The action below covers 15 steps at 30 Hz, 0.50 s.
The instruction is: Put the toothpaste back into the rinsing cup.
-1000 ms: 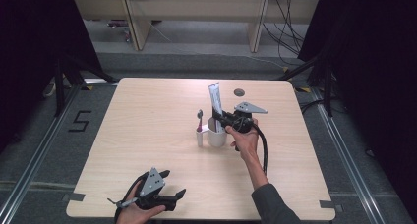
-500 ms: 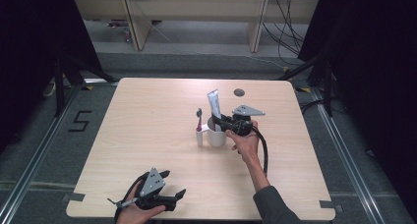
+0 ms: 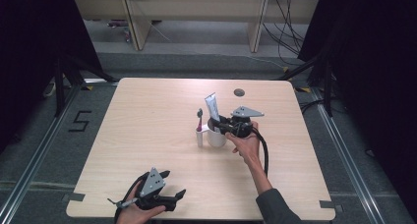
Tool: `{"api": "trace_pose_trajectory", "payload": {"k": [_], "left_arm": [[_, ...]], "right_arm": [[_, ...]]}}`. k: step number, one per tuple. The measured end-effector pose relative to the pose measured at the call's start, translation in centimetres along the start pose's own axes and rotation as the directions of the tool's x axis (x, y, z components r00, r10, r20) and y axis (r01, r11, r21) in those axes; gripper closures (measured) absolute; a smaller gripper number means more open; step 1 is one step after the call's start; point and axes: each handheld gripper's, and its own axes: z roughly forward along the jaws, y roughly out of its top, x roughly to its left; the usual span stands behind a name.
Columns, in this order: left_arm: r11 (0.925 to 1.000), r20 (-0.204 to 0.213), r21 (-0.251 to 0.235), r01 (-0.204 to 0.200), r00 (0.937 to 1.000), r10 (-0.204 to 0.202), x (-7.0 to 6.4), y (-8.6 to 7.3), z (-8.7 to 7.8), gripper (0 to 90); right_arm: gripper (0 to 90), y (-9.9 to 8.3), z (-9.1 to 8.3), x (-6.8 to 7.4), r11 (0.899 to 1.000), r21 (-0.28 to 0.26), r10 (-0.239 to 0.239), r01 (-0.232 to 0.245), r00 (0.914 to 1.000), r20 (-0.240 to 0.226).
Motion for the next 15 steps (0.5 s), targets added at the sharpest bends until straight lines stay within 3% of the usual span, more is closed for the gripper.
{"api": "trace_pose_trajectory", "payload": {"k": [3, 5, 7, 9, 10, 11, 12, 14, 15], "left_arm": [[1.0, 0.0, 0.001, 0.0, 1.0, 0.0, 0.0, 0.0, 0.0, 17.9], [1.0, 0.0, 0.002, -0.001, 1.0, 0.001, 0.0, 0.0, 0.0, 17.9], [1.0, 0.003, -0.005, 0.002, 1.0, -0.002, 0.0, 0.0, 0.1, 17.9], [1.0, 0.002, -0.005, 0.002, 1.0, -0.002, -0.1, 0.0, 0.1, 17.9], [0.9996, -0.006, 0.017, -0.023, 0.9997, 0.023, 0.1, 0.0, 0.0, 17.9], [1.0, 0.0, -0.003, 0.004, 1.0, -0.004, -0.1, 0.0, 0.1, 17.9], [1.0, -0.001, -0.002, 0.003, 1.0, -0.003, 0.0, 0.0, 0.1, 17.9], [1.0, -0.002, -0.005, 0.005, 1.0, -0.005, 0.0, 0.0, 0.1, 17.9], [1.0, -0.002, -0.006, 0.005, 1.0, -0.005, 0.0, 0.0, 0.1, 17.9]], "right_arm": [[65.5, 0.2, -0.5, 0.4, 0.999, 0.006, 0.048, -0.048, 0.9988, -0.007], [62.2, 0.3, -0.8, 0.1, 1.0, 0.003, 0.016, -0.016, 0.9998, -0.01], [61.0, 0.4, -1.2, 0.2, 0.999, 0.0, 0.034, -0.034, 0.9993, -0.017], [57.2, 0.6, -1.5, 0.1, 1.0, -0.015, 0.007, -0.007, 1.0, -0.006], [56.3, 0.7, -1.8, 0.2, 1.0, -0.009, 0.021, -0.021, 0.9997, -0.011], [55.1, 0.8, -2.0, 0.3, 1.0, -0.013, 0.019, -0.02, 0.9998, -0.01], [53.5, 0.9, -2.2, 0.2, 1.0, -0.017, 0.002, -0.002, 1.0, -0.002], [51.2, 1.0, -2.6, 0.4, 1.0, -0.015, 0.024, -0.024, 0.9996, -0.013], [50.9, 1.1, -2.8, 0.2, 1.0, -0.019, 0.003, -0.003, 1.0, 0.002]]}}
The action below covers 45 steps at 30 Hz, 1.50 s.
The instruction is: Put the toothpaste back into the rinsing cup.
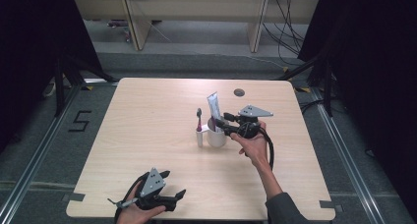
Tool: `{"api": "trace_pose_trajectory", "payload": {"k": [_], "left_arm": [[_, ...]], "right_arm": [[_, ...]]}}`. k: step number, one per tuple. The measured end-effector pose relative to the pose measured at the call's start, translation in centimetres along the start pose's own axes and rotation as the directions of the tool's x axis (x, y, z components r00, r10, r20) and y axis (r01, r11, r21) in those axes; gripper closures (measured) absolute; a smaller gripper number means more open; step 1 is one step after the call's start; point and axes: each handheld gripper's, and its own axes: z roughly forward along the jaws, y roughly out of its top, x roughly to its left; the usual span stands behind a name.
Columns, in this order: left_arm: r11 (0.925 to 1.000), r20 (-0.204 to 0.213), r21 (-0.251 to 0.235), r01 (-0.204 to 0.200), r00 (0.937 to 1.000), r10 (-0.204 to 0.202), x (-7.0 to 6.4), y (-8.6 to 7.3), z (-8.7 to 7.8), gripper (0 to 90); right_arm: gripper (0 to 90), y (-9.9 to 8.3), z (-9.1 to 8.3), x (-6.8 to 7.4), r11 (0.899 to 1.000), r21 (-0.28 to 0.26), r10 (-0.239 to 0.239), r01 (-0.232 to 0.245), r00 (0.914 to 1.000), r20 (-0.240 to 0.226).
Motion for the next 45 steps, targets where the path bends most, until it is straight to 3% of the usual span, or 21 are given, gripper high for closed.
{"api": "trace_pose_trajectory", "payload": {"k": [2, 6, 7, 8, 9, 13, 14, 22, 24, 33, 34, 36, 40, 41, 43, 45], "left_arm": [[1.0, 0.0, 0.003, -0.002, 1.0, 0.002, 0.0, 0.0, 0.0, 17.9], [1.0, -0.002, -0.001, 0.0, 1.0, 0.0, 0.0, 0.0, 0.0, 17.9], [1.0, -0.002, 0.0, 0.001, 1.0, -0.001, 0.0, 0.0, -0.1, 17.9], [1.0, -0.004, 0.003, 0.0, 1.0, 0.0, 0.0, 0.0, -0.1, 17.9], [1.0, 0.0, 0.001, 0.001, 1.0, -0.001, 0.0, 0.0, -0.1, 17.9], [1.0, -0.001, 0.006, -0.004, 1.0, 0.004, 0.1, -0.1, -0.1, 17.9], [0.9999, -0.002, 0.008, -0.006, 1.0, 0.006, 0.1, -0.1, -0.2, 17.9], [1.0, -0.006, 0.008, -0.003, 1.0, 0.003, 0.1, -0.1, -0.1, 17.9], [1.0, -0.002, 0.004, -0.002, 1.0, 0.002, 0.1, -0.1, -0.1, 17.9], [1.0, -0.001, 0.004, -0.002, 1.0, 0.002, 0.1, -0.1, -0.1, 17.9], [1.0, -0.004, 0.01, -0.002, 1.0, 0.002, 0.1, -0.1, -0.2, 17.9], [1.0, -0.003, 0.001, 0.004, 1.0, -0.004, 0.1, -0.1, -0.2, 17.9], [1.0, -0.003, 0.006, -0.002, 1.0, 0.002, 0.1, -0.1, -0.2, 17.8], [1.0, -0.003, 0.006, -0.002, 1.0, 0.002, 0.1, -0.1, -0.2, 17.8], [1.0, -0.004, 0.005, 0.0, 1.0, 0.0, 0.1, -0.1, -0.2, 17.8], [1.0, -0.003, 0.0, 0.006, 1.0, -0.006, 0.1, -0.1, -0.2, 17.8]], "right_arm": [[49.9, 0.0, -0.4, 0.2, 0.999, 0.009, 0.031, -0.031, 0.9995, -0.007], [49.0, 0.0, -1.1, -0.1, 1.0, 0.014, -0.009, 0.009, 1.0, 0.004], [48.9, -0.1, -1.3, 0.0, 1.0, 0.025, 0.017, -0.017, 0.9999, 0.0], [48.9, -0.1, -1.4, -0.1, 1.0, 0.016, -0.015, 0.015, 0.9999, 0.007], [48.8, -0.1, -1.6, 0.0, 0.999, 0.025, 0.021, -0.021, 0.9998, 0.005], [47.9, -0.2, -2.2, -0.2, 1.0, 0.03, 0.01, -0.01, 1.0, 0.001], [47.9, -0.2, -2.3, -0.1, 0.999, 0.033, 0.028, -0.028, 0.9996, 0.005], [45.8, -0.4, -2.9, -0.2, 0.999, 0.031, -0.009, 0.009, 0.9999, -0.01], [45.4, -0.4, -3.2, 0.0, 0.999, 0.035, 0.014, -0.013, 0.9999, -0.009], [41.5, -0.6, -3.7, 0.1, 0.999, 0.031, 0.012, -0.011, 0.9999, -0.011], [40.9, -0.7, -3.8, 0.2, 0.999, 0.035, 0.031, -0.031, 0.9995, -0.005], [38.6, -0.7, -3.9, 0.1, 0.999, 0.038, 0.006, -0.006, 1.0, 0.003], [34.4, -0.9, -4.1, 0.1, 0.999, 0.04, 0.007, -0.007, 1.0, 0.001], [33.5, -0.9, -4.2, 0.2, 0.999, 0.043, 0.029, -0.03, 0.9995, 0.014], [31.6, -1.0, -4.4, 0.0, 0.999, 0.046, 0.005, -0.006, 0.9998, 0.018], [31.5, -1.0, -4.6, 0.1, 0.999, 0.039, 0.016, -0.017, 0.9996, 0.022]]}}
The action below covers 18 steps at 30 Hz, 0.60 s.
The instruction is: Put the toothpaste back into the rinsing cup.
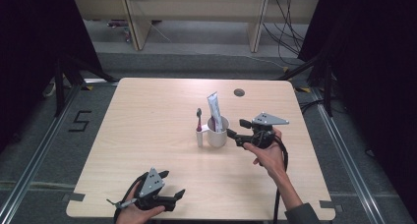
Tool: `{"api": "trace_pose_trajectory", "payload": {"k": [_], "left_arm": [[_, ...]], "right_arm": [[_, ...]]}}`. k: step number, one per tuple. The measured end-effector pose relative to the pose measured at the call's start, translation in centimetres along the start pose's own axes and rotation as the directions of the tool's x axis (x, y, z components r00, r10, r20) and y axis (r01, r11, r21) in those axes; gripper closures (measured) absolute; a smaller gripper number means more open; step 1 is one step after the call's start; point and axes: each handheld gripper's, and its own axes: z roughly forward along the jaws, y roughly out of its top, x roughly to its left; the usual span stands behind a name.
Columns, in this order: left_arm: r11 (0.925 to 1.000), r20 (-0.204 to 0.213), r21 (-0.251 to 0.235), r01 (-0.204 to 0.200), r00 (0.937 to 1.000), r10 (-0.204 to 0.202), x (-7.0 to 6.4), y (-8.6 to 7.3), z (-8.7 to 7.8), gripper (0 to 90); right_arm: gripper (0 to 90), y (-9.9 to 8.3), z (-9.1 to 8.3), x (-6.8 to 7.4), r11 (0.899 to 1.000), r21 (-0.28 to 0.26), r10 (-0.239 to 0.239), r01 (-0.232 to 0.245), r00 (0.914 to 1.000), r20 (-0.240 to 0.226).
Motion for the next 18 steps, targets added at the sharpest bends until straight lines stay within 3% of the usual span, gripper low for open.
{"api": "trace_pose_trajectory", "payload": {"k": [3, 5, 6, 9, 13, 14, 18], "left_arm": [[1.0, -0.001, 0.0, -0.001, 1.0, 0.001, 0.0, 0.0, 0.0, 17.8], [1.0, -0.002, 0.0, 0.001, 1.0, -0.001, 0.0, 0.0, 0.0, 17.8], [1.0, -0.002, -0.002, 0.002, 1.0, -0.002, 0.0, 0.0, 0.0, 17.8], [1.0, -0.003, -0.002, 0.003, 1.0, -0.003, 0.0, 0.1, 0.0, 17.8], [1.0, -0.003, -0.001, 0.002, 1.0, -0.002, 0.0, 0.1, 0.0, 17.8], [1.0, -0.003, -0.005, 0.008, 1.0, -0.008, 0.0, 0.1, 0.1, 17.8], [1.0, -0.001, -0.001, -0.001, 1.0, 0.001, 0.0, 0.1, 0.2, 17.8]], "right_arm": [[30.2, 0.0, -0.4, -0.1, 1.0, -0.009, -0.006, 0.006, 0.9999, 0.015], [29.8, -0.1, -0.6, 0.0, 1.0, -0.009, 0.021, -0.021, 0.9997, 0.01], [29.7, -0.1, -0.7, -0.1, 1.0, -0.008, 0.0, 0.0, 0.9999, 0.016], [28.6, -0.3, -1.0, 0.0, 1.0, -0.001, 0.028, -0.028, 0.9996, 0.008], [27.6, -0.6, -1.4, -0.4, 1.0, 0.006, 0.005, -0.005, 0.9999, 0.011], [27.6, -0.7, -1.5, -0.3, 1.0, 0.004, 0.026, -0.026, 0.9996, 0.01], [27.2, -1.1, -2.0, -0.4, 0.999, 0.017, 0.028, -0.028, 0.9996, 0.01]]}}
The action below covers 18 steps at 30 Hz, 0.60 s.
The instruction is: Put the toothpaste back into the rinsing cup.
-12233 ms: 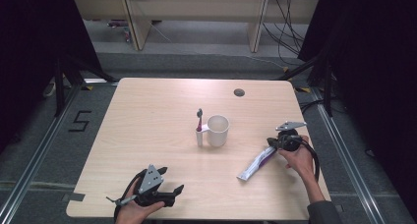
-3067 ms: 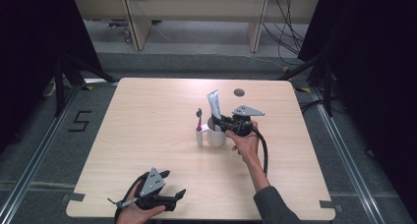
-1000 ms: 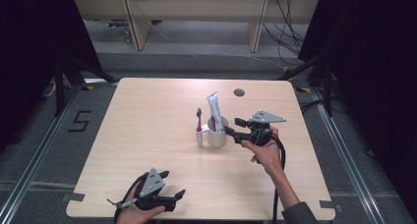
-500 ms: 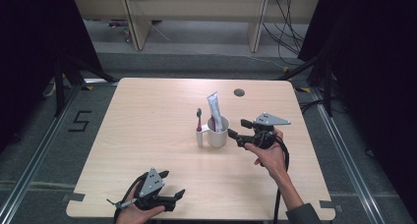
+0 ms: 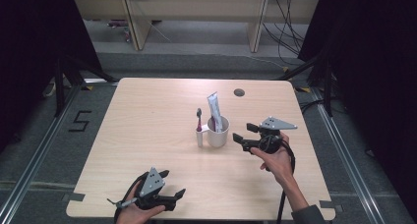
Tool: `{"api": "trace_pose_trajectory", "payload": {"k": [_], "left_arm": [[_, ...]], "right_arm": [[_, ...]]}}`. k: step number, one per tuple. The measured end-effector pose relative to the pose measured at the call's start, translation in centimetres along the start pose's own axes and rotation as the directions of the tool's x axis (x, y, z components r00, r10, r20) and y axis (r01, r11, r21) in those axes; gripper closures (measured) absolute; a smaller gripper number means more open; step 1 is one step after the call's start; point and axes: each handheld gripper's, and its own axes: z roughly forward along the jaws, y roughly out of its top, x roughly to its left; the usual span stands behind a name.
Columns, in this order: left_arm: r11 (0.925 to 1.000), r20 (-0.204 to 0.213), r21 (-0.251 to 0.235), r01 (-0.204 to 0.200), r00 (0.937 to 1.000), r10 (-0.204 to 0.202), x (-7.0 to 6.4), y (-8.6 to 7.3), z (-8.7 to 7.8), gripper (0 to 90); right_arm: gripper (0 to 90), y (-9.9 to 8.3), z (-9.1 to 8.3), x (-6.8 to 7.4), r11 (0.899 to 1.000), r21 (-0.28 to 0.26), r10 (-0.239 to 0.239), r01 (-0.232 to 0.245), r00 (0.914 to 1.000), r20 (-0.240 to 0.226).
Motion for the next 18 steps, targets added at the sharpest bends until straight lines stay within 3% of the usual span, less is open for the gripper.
{"api": "trace_pose_trajectory", "payload": {"k": [3, 4, 5, 6, 7, 9, 12, 13, 16, 18], "left_arm": [[1.0, -0.007, -0.001, 0.01, 0.9999, -0.01, 0.0, 0.0, 0.1, 17.8], [1.0, -0.004, 0.004, 0.004, 1.0, -0.004, 0.1, 0.0, 0.0, 17.8], [1.0, -0.009, 0.002, 0.004, 1.0, -0.004, 0.1, 0.0, 0.0, 17.8], [1.0, -0.008, 0.001, 0.005, 1.0, -0.005, 0.1, 0.0, 0.0, 17.8], [1.0, -0.009, 0.001, 0.006, 0.9999, -0.006, 0.1, 0.0, 0.0, 17.8], [1.0, -0.011, 0.002, 0.01, 0.9999, -0.01, 0.1, -0.1, 0.0, 17.8], [1.0, -0.009, 0.0, 0.009, 0.9999, -0.009, 0.0, 0.0, 0.1, 17.8], [1.0, -0.008, 0.004, 0.0, 1.0, 0.0, 0.1, 0.0, 0.0, 17.8], [1.0, -0.007, 0.004, 0.002, 1.0, -0.001, 0.1, 0.0, 0.0, 17.8], [0.9999, -0.015, 0.01, 0.002, 0.9999, -0.002, 0.1, -0.1, -0.1, 17.8]], "right_arm": [[26.5, -0.3, -0.3, -0.1, 1.0, 0.001, 0.012, -0.012, 0.9999, 0.007], [26.5, -0.4, -0.3, -0.4, 1.0, -0.011, -0.026, 0.027, 0.9996, 0.008], [26.4, -0.5, -0.5, -0.2, 1.0, 0.001, 0.015, -0.015, 0.9999, 0.004], [26.1, -0.6, -0.6, -0.1, 1.0, 0.004, 0.021, -0.021, 0.9997, 0.008], [25.7, -0.6, -0.6, -0.4, 1.0, -0.001, -0.012, 0.012, 0.9998, 0.014], [25.5, -0.8, -0.7, -0.1, 1.0, 0.015, 0.026, -0.026, 0.9996, 0.008], [25.5, -0.9, -0.7, -0.2, 1.0, 0.012, -0.005, 0.004, 0.9999, 0.016], [25.3, -0.9, -0.8, -0.1, 1.0, 0.022, 0.014, -0.014, 0.9998, 0.017], [24.9, -1.1, -0.9, -0.1, 1.0, 0.022, -0.003, 0.002, 0.9999, 0.01], [24.8, -1.2, -0.9, -0.3, 0.999, 0.017, -0.034, 0.033, 0.9993, 0.013]]}}
